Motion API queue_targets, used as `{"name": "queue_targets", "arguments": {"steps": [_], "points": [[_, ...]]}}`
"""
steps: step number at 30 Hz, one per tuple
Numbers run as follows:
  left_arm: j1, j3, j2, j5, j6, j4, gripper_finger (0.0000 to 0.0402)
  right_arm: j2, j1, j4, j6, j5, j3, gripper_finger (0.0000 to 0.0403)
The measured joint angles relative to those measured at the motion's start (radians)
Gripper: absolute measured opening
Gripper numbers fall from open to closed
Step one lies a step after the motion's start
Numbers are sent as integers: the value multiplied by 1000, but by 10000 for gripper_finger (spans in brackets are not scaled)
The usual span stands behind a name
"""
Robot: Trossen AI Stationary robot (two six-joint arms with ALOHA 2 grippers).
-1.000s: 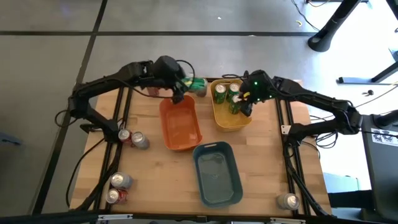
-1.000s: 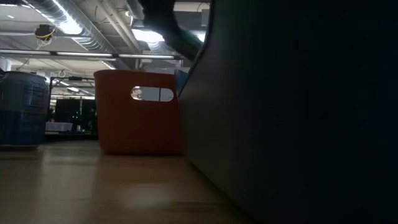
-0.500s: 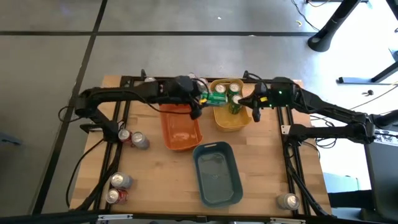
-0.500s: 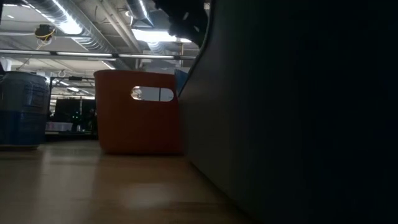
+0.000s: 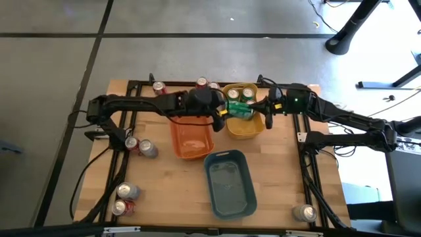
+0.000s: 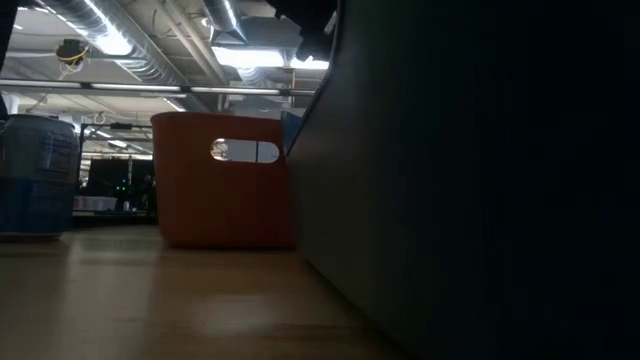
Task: Sort soda cans
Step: Put the green soda can into the yellow bin
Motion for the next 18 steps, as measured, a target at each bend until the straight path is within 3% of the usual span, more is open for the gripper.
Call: {"name": "queue_targets", "arguments": {"steps": [18], "points": [[58,-27,89,17,-4,327,288,59,0,34,-68,91,-114,5]]}}
